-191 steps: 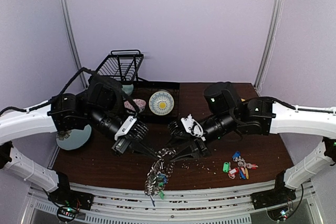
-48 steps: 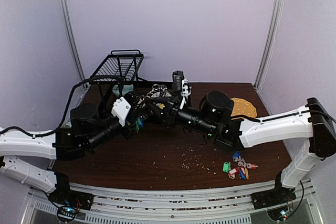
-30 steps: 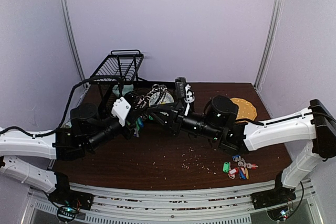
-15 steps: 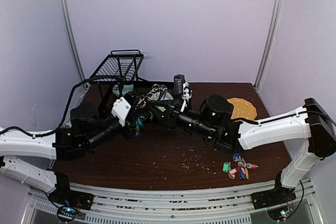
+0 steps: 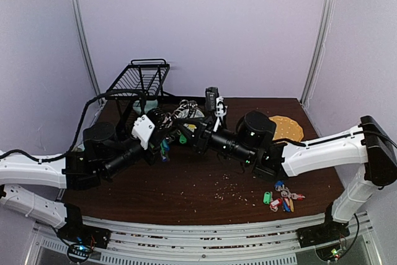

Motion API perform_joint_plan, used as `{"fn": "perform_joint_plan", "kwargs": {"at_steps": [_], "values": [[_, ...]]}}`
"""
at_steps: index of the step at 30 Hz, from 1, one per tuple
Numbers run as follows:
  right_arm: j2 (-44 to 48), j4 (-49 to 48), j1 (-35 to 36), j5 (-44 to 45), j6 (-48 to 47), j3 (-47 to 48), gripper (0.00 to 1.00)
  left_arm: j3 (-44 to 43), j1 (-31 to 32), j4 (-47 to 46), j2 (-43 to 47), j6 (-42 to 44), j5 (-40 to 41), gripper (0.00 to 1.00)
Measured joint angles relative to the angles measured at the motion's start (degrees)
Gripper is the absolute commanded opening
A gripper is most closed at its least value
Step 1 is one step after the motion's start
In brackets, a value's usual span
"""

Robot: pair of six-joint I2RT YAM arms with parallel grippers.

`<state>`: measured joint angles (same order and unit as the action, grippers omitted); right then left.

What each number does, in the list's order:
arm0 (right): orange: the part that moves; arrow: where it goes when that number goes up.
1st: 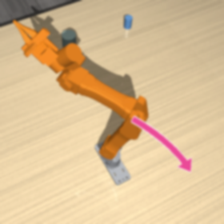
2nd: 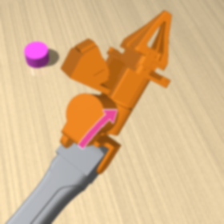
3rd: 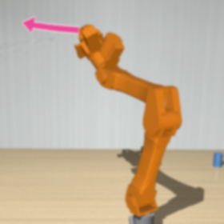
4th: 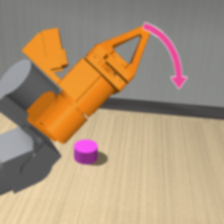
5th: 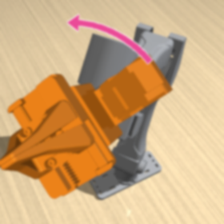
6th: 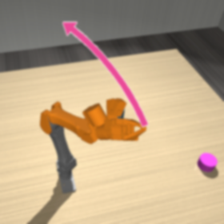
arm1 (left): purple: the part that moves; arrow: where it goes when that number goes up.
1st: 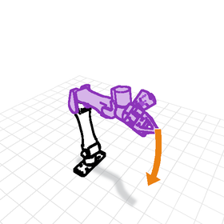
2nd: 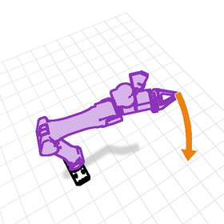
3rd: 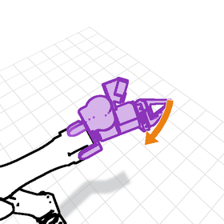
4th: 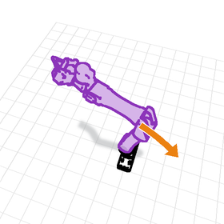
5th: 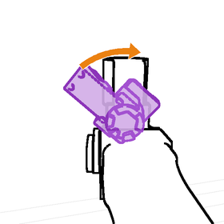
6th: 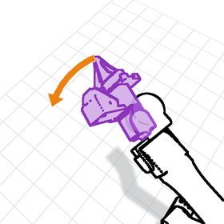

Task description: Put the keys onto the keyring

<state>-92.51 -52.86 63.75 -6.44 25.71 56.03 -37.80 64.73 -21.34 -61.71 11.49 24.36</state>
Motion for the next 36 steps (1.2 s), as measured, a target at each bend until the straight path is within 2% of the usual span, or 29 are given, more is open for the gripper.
{"fn": "perform_joint_plan", "kwargs": {"at_steps": [3,6,10,13,16,21,26,31,36], "values": [[1.1,2.5,-0.1,0.0,-2.6,0.0,0.00,0.0,0.0,0.1,0.0,0.0,-0.4,0.00],[2.4,6.5,-0.2,0.0,-5.1,0.8,0.16,0.0,0.0,0.2,0.0,0.1,-0.7,0.00],[5.0,14.4,-0.7,-1.4,-9.0,1.9,0.24,0.0,0.0,0.1,0.0,2.5,0.7,0.00],[8.8,23.5,-1.5,-4.6,-11.5,2.5,0.26,0.0,0.0,0.2,0.0,8.2,1.5,0.00],[11.8,37.1,-2.3,-7.5,-12.7,8.3,0.28,0.2,0.0,1.4,0.5,15.0,1.0,0.00],[13.5,57.6,-3.4,-7.5,-12.0,24.8,0.33,0.4,0.0,10.6,5.0,23.1,-7.9,0.00],[11.7,71.1,-3.7,-7.1,-9.0,35.7,0.36,-3.4,0.1,23.6,5.8,27.1,-18.9,0.00],[5.0,79.6,-3.6,-10.4,-5.9,38.9,0.38,-7.3,0.3,32.3,4.2,29.2,-24.5,0.00],[-1.0,86.2,-3.2,-14.8,-2.2,37.7,0.39,-7.5,1.0,36.0,3.2,32.0,-24.9,0.00]]}}
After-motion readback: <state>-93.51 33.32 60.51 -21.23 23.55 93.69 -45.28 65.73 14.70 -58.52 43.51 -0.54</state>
